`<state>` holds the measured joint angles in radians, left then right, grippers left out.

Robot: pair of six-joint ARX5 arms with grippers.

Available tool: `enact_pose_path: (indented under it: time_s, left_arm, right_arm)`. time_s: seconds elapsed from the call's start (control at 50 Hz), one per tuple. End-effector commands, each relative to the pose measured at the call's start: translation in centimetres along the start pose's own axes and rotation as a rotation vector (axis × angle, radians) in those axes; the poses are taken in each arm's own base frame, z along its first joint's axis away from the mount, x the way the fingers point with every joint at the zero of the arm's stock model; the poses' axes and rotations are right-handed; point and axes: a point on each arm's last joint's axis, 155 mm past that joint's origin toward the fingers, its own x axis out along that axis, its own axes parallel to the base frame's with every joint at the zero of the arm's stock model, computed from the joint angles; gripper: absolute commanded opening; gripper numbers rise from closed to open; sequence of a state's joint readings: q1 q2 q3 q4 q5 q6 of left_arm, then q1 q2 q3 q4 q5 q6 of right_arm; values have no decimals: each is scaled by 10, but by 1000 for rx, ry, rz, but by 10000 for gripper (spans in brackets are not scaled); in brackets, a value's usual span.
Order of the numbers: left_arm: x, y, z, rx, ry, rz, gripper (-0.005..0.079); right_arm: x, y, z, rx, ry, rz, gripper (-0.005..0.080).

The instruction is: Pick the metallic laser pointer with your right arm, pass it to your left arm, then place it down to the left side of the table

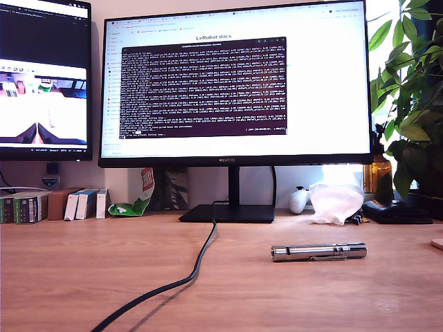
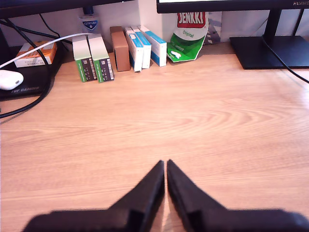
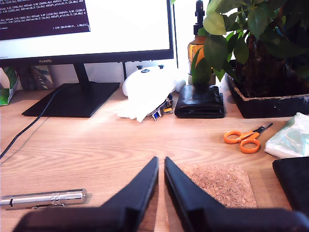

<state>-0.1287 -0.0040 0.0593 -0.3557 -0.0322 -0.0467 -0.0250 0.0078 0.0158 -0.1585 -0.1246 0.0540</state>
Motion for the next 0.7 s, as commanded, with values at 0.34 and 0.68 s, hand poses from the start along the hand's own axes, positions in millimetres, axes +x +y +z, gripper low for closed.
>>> enact_pose_path:
  time_s: [0.34,0.68]
  left_arm:
    - [3,1,-14,-5,30,2,-21]
    - [3,-2,-2,-10,-16,-11,-21]
  right_arm:
    - [1,-1,-1,-2,-4,-2,-11]
    - [0,7,14,-7,-63,39,-11]
